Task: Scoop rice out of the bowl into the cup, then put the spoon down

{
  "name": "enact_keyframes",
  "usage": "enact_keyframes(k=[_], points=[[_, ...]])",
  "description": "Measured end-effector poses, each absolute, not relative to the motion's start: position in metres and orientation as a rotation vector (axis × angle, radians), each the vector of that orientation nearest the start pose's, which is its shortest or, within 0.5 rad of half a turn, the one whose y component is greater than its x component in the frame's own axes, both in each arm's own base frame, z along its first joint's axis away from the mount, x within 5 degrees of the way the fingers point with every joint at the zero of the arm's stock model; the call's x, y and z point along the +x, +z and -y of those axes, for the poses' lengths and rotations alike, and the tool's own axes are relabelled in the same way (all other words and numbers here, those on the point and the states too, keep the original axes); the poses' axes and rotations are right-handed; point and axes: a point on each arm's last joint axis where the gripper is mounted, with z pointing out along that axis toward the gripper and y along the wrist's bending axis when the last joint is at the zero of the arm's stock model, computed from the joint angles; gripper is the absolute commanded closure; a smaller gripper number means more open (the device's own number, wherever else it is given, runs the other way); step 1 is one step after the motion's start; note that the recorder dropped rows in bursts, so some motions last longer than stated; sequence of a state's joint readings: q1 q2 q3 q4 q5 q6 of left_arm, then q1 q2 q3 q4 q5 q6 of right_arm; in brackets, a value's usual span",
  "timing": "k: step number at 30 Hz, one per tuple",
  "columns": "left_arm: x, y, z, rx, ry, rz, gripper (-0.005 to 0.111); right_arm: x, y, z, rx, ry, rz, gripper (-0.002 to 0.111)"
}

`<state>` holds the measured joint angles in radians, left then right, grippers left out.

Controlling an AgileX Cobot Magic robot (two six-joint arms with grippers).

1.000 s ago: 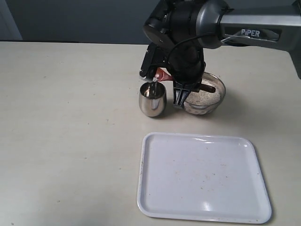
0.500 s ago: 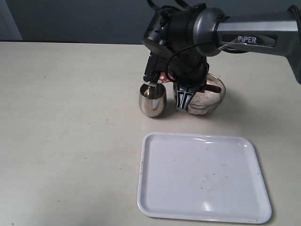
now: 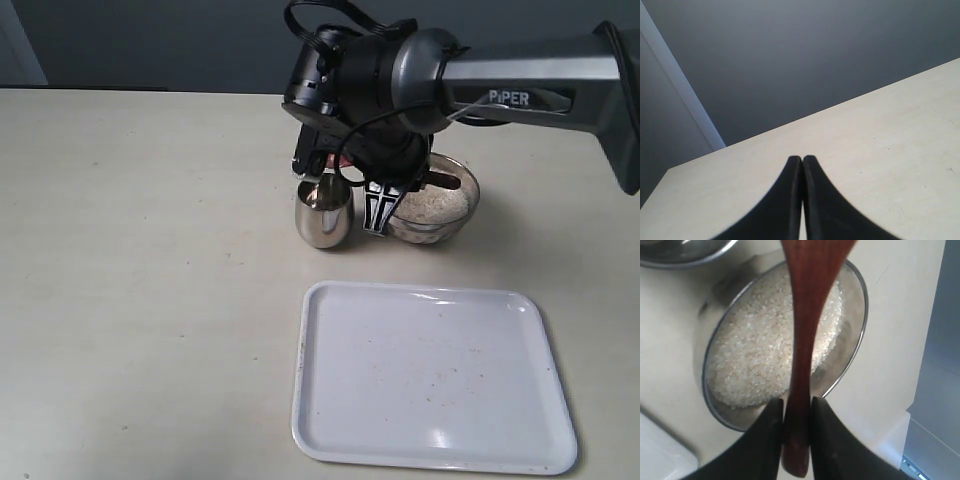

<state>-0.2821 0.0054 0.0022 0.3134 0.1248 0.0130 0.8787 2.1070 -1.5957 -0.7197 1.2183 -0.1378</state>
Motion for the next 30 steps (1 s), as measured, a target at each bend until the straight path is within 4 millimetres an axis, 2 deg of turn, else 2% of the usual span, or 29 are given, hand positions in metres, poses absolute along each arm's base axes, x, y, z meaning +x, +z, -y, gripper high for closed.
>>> enact_keyframes(k=[11,19,25,30], points=[[0.056,0.201,0.012,0.452,0.063,-1.546,0.106,0.303,0.178,-0.296,-1.753,-0.979,-2.199,0.109],[0.056,0.201,0.012,0.452,0.063,-1.546,0.106,0.305,0.180,-0.296,-1.720,-1.012,-2.179,0.109],[0.056,0.201,0.012,0.452,0.063,-1.546,0.106,0.301,0.179,-0.298,-1.715,-0.963,-2.222,0.109],[0.056,0.201,0.012,0.452,0.063,-1.546,0.106,0.294,0.196,-0.297,-1.697,-0.855,-2.262,0.109]])
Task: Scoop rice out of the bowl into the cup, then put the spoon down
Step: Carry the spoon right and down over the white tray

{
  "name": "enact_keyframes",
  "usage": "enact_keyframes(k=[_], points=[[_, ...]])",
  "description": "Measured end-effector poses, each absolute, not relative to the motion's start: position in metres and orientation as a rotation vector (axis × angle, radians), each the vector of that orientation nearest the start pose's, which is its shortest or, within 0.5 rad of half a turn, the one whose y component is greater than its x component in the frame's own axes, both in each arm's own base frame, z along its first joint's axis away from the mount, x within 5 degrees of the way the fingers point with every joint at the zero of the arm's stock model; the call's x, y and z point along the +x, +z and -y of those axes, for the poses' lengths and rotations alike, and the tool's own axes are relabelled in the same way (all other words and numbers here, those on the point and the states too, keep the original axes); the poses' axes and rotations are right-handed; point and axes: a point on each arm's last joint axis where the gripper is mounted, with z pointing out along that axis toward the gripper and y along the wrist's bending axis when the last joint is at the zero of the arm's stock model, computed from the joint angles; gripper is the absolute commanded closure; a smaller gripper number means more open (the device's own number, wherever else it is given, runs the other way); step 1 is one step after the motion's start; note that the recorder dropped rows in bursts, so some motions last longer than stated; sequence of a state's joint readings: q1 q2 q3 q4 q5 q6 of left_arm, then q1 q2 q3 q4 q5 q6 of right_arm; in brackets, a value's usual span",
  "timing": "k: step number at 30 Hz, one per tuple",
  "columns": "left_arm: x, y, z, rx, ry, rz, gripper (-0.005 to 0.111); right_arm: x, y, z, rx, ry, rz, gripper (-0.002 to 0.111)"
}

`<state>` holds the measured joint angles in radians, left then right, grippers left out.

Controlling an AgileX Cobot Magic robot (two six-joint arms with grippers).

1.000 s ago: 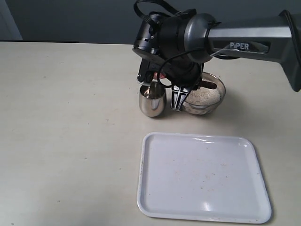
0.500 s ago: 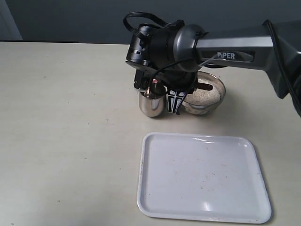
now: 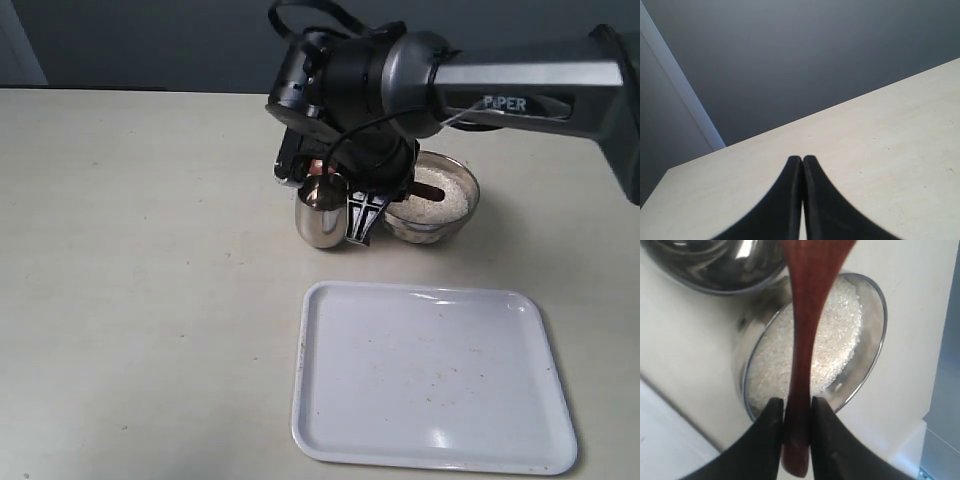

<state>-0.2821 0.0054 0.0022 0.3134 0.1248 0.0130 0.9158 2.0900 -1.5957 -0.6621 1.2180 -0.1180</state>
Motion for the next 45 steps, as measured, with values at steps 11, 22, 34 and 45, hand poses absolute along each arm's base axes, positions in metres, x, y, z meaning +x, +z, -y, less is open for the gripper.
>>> enact_keyframes(k=[11,22,34,45], points=[[0.056,0.201,0.012,0.452,0.063,-1.546,0.106,0.304,0.222,-0.266,-1.533,-0.474,-2.535,0.109],[0.056,0.201,0.012,0.452,0.063,-1.546,0.106,0.341,0.232,-0.203,-0.894,0.085,-2.944,0.109],[0.056,0.201,0.012,0.452,0.063,-1.546,0.106,0.297,0.250,-0.180,-0.644,0.273,-3.050,0.109],[0.056,0.201,0.012,0.452,0.063,-1.546,0.106,0.205,0.242,-0.138,-0.302,0.492,-2.937,0.109]])
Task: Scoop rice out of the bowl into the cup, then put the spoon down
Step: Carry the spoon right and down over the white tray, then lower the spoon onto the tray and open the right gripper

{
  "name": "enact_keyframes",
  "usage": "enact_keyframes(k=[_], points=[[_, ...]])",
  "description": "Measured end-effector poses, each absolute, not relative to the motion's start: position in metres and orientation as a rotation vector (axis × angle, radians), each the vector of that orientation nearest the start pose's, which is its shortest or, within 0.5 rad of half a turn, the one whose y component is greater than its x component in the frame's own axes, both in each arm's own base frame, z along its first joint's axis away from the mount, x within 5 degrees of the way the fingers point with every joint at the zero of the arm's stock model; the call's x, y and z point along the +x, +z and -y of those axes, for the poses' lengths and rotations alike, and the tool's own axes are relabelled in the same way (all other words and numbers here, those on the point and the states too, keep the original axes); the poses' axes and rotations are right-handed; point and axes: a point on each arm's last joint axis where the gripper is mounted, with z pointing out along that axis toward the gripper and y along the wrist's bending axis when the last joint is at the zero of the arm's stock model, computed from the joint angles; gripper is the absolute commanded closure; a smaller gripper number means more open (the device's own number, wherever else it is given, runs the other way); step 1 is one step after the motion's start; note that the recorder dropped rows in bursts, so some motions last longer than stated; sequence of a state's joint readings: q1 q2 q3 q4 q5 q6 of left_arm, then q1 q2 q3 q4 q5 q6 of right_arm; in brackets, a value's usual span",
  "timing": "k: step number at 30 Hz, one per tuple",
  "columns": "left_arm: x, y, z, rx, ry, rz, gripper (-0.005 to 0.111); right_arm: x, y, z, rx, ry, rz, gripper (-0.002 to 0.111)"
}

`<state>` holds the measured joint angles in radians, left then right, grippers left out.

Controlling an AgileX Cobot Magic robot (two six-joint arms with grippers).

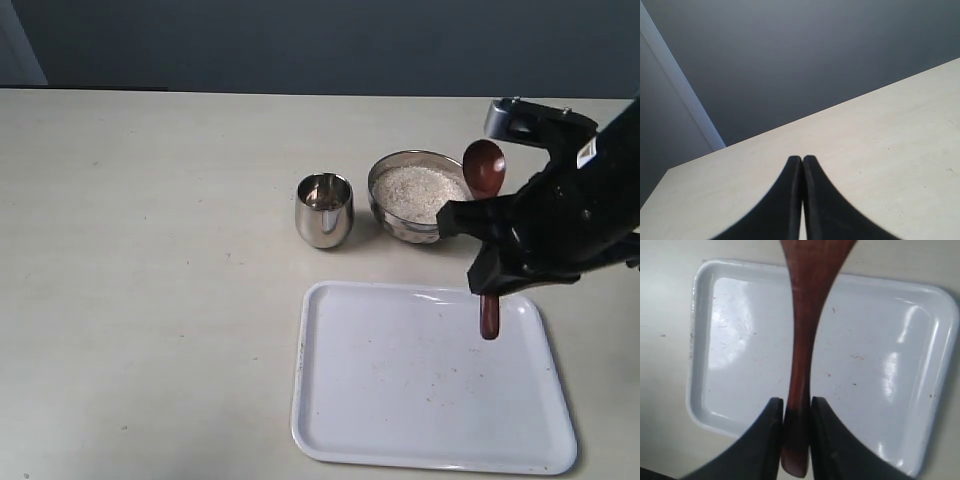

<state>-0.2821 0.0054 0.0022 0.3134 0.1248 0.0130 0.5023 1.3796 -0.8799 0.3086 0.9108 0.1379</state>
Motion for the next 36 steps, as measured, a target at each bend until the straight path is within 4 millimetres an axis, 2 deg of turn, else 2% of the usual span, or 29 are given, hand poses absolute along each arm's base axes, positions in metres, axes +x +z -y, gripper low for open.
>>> enact_keyframes(k=[3,8,17,36], points=[[0.056,0.201,0.012,0.452,0.063,-1.546,0.106,0.198,0.231,-0.134,-0.264,0.500,-2.944,0.109],[0.056,0.201,0.012,0.452,0.063,-1.546,0.106,0.195,0.214,-0.132,-0.241,0.479,-2.970,0.109],[0.056,0.201,0.012,0.452,0.063,-1.546,0.106,0.200,0.200,-0.134,-0.226,0.460,-3.020,0.109],[0.056,0.201,0.012,0.452,0.063,-1.546,0.106,0.204,0.138,-0.141,-0.160,0.353,-3.334,0.109]])
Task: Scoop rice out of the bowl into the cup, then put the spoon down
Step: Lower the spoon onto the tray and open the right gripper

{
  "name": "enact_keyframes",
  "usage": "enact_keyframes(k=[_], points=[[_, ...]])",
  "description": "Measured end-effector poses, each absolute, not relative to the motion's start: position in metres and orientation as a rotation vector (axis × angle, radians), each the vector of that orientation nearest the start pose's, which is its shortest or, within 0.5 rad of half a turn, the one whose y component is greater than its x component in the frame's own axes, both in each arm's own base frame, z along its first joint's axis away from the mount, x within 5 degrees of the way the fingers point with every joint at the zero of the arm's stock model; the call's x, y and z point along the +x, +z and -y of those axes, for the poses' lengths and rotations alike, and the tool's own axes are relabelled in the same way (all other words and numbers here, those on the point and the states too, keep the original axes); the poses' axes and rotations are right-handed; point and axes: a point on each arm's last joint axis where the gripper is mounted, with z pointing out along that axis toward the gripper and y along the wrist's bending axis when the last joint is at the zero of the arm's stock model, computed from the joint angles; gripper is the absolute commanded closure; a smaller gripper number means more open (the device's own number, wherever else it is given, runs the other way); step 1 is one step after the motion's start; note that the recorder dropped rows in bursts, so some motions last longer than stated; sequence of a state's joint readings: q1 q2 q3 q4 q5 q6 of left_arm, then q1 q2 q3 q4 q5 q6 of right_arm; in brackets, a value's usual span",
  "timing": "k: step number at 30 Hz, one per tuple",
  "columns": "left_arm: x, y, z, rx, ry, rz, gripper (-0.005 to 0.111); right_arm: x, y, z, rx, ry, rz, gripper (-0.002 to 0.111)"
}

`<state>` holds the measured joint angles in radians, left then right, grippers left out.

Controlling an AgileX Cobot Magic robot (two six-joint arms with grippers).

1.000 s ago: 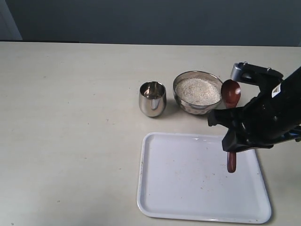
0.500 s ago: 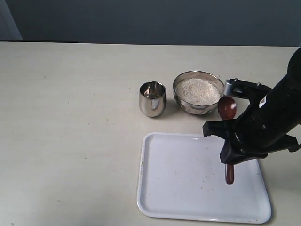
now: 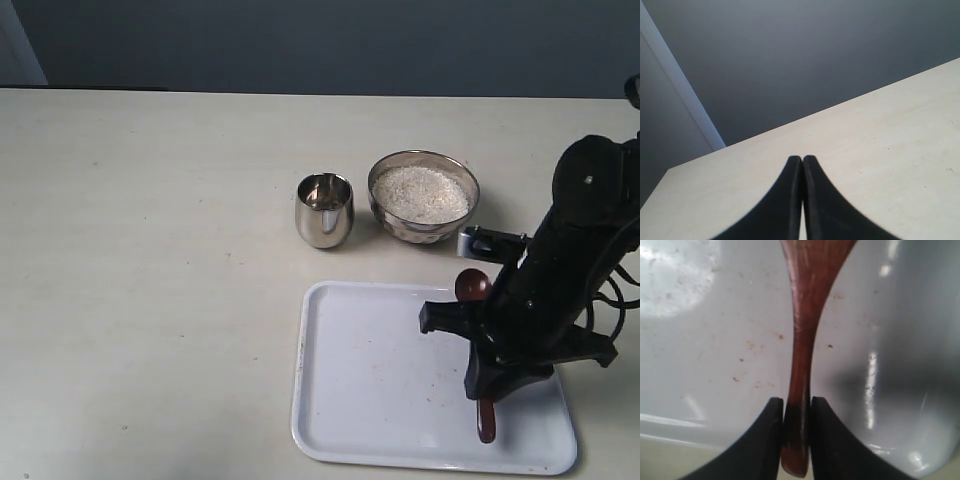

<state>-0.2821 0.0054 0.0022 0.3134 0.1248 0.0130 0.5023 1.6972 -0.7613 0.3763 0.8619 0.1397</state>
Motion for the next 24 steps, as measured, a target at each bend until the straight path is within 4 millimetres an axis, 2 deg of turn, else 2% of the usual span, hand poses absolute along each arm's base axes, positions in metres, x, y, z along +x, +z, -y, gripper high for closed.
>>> enact_keyframes(k=[6,17,23,24], points=[[0.0556,0.2013,0.0125,0.452,0.063,-1.546,0.106,0.2045,0.1298,-0.1415,-0.151,0.336,-3.365,0.109],[0.0556,0.2013,0.0125,0.452,0.063,-1.546,0.106,0.2044,0.1290,-0.1421,-0.140,0.343,-3.370,0.109],[0.0556,0.2013,0.0125,0.452,0.063,-1.546,0.106,0.2039,0.1291,-0.1419,-0.141,0.342,-3.377,0.075],[0.0556,0.2013,0.0125,0.452,0.063,-1.546,0.106,0.2035,0.1292,-0.1418,-0.143,0.341,-3.381,0.074]])
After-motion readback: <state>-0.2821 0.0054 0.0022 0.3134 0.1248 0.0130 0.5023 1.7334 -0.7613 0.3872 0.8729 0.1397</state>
